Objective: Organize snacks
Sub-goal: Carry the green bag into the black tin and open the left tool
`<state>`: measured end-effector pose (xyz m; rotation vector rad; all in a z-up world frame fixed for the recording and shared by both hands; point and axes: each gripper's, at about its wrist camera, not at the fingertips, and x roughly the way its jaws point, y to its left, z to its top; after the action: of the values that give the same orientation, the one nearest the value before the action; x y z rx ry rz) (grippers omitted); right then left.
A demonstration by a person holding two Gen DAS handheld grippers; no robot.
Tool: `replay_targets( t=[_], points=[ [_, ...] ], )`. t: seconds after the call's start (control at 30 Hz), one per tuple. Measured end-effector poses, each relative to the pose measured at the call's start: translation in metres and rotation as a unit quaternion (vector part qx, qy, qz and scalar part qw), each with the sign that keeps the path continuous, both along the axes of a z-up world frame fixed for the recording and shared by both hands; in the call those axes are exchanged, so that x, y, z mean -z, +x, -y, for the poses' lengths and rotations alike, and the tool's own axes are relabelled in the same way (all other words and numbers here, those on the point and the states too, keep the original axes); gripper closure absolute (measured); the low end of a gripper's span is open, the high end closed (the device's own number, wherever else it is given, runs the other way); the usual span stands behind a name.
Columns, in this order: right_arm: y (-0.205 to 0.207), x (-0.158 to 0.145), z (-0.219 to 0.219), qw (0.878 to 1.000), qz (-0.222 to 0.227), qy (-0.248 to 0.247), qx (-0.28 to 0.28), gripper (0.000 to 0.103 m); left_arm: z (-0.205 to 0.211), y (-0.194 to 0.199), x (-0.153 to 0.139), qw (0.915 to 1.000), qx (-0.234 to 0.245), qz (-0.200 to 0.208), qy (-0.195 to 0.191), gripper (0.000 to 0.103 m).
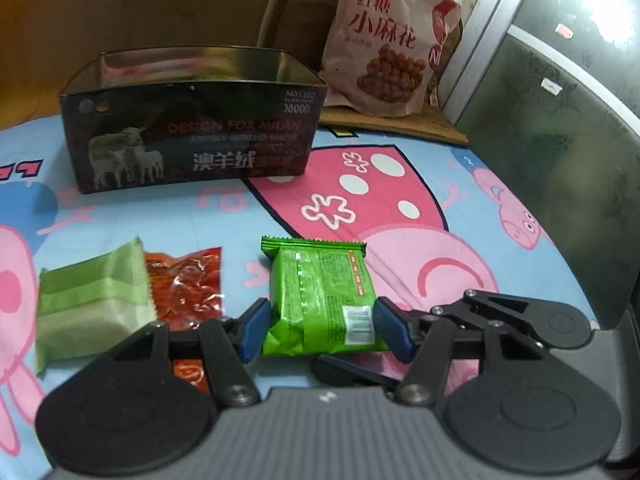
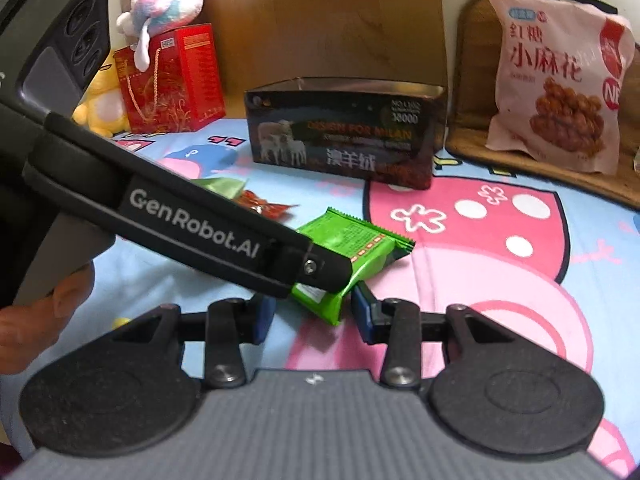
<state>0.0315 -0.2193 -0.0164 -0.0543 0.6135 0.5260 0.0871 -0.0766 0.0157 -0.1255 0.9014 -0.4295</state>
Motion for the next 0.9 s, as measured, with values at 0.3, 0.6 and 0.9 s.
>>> replay_targets(
  t=[0.3,0.6,0.9],
  points=[
    [-0.006,0.002,0.002,1.000,0.024,-0.001,-0.006,0.058,-0.025,0.005,0.001,0.9995,-0.011,-0.009,-0.030,0.042],
    [0.003,-0.036,-0.008,0.994,0.112,0.012,-0.009,0.068,-0.032,0.009,-0.030,0.9974,0.001,0.048,-0.053,0.054],
    [0.108,-0.070,-0.016,0.991,0.129,0.046,0.001,0.067,-0.035,0.083,-0.081,0.9913,-0.044,0.122,-0.026,0.047]
  ],
)
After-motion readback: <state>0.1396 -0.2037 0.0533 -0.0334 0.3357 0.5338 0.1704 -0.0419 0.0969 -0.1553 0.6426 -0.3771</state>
